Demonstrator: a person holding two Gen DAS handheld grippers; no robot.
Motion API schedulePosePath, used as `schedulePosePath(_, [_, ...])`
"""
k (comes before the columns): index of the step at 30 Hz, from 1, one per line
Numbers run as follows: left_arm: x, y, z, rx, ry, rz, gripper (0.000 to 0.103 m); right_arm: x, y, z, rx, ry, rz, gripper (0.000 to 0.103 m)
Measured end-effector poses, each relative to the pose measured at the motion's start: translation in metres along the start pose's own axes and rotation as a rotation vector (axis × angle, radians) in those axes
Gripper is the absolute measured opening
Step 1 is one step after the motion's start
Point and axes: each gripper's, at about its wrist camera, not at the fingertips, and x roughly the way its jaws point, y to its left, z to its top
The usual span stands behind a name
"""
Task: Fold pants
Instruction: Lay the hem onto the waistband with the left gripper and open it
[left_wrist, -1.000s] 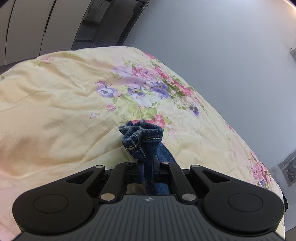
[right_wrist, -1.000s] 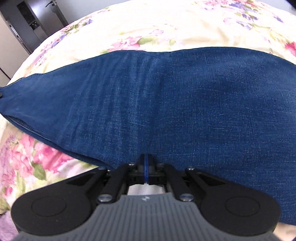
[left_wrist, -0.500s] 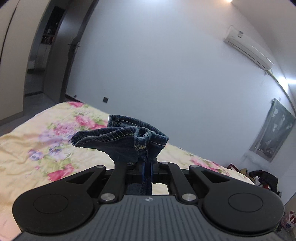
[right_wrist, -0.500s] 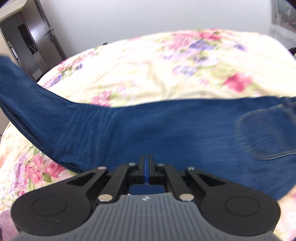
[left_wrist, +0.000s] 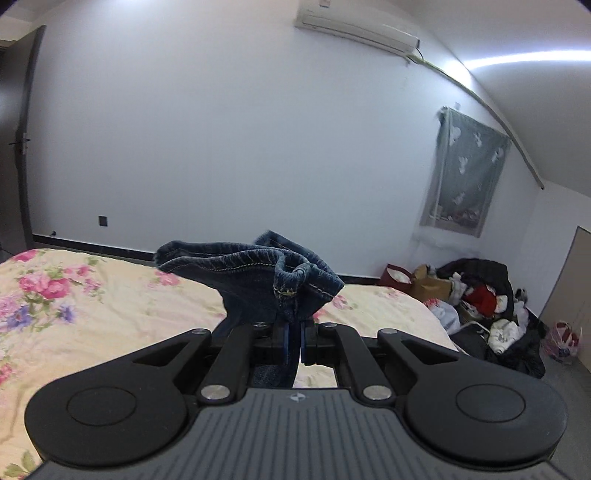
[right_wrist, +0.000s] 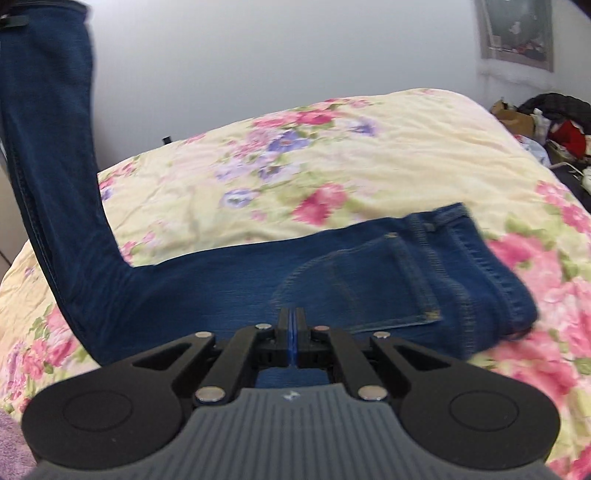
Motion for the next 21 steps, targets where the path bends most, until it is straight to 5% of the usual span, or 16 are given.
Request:
schedulePosePath(4, [0.065, -0.07, -0.051, 0.049, 0.104, -0.076, 0.005, -0.01, -0.051, -0.012, 0.05, 0.004, -0.038, 0.0])
schedulePosePath(9, [0.134, -0.138, -0.139, 0.1, 0.329, -0.186, 0.005, -0.006, -0.099, -0.033, 0.11, 0.043, -0.08, 0.0])
schedulePosePath(16, [0.154, -0.173, -0.223, 0.271, 0.587, -0.309, 0.009, 0.004, -0.128, -0.045, 0.136, 0.102, -0.087, 0.0])
schedulePosePath(19, [0.162, -0.173, -0.23, 0.262, 0.677, -0.385, 0.02, 0.005, -0.124, -0.044, 0.134, 0.109, -0.06, 0.0])
schedulePosePath(21, [0.162, -0.167, -0.228, 0.231, 0.694, -0.435, 0.046, 0.007, -0.12, -0.043, 0.142, 0.11, -0.034, 0.0])
